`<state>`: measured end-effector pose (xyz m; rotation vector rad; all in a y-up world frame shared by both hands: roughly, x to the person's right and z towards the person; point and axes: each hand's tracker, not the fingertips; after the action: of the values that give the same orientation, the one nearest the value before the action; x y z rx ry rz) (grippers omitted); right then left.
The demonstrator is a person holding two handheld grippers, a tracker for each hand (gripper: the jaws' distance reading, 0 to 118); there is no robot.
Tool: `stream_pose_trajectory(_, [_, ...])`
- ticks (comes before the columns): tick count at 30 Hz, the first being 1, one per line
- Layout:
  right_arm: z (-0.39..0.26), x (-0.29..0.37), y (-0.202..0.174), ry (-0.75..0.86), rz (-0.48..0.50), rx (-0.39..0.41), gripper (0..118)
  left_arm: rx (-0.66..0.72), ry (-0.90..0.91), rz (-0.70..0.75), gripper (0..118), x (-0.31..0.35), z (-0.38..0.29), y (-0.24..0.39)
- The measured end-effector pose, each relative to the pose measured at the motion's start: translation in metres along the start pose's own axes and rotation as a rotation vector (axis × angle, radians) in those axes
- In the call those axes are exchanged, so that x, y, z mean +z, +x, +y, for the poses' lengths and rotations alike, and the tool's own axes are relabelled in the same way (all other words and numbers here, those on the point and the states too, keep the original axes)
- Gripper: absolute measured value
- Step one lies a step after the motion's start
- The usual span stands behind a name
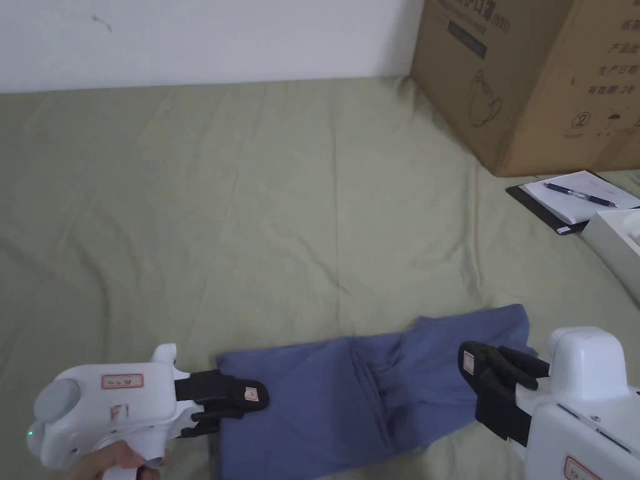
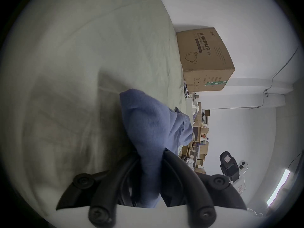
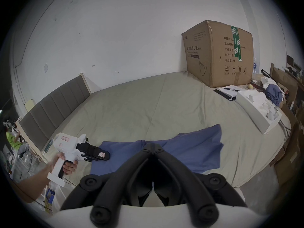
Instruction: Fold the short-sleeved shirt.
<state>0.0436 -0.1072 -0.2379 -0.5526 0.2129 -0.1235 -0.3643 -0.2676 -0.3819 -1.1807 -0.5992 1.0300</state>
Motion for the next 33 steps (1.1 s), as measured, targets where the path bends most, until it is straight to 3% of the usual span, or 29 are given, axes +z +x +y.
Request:
stream_pose_trajectory(3, [0.000,0.006,-0.001,0.006,-0.012,0.021,0,-0.057,0.032,0.024,10,0.038,0.001,0.007])
stream_pose_trajectory(7, [-0.002,0.007,0.001,0.021,-0.001,-0.011,0,-0.106,0.086,0.174,10,0.109,0.000,0.011])
stream_pose_trajectory(12, [-0.008,0.003,-0.001,0.018,0.022,-0.023,0,-0.055,0.199,0.343,10,0.190,-0.001,0.003])
stream_pose_trajectory(16, [-0.012,-0.003,-0.001,0.010,0.039,-0.031,0,0.031,0.261,0.379,10,0.212,-0.005,0.010])
stream_pose_trajectory(24, [-0.015,-0.003,0.007,0.001,0.050,-0.053,0,0.016,0.255,0.442,10,0.166,-0.008,0.099])
stream_pose_trajectory(30, [-0.019,0.000,0.024,0.003,0.039,-0.095,0,-0.097,0.172,0.426,10,0.078,-0.004,0.159])
stream_pose_trajectory(33, [-0.022,0.001,0.034,-0.001,0.032,-0.132,0,-0.079,0.077,0.415,10,0.022,0.006,0.162])
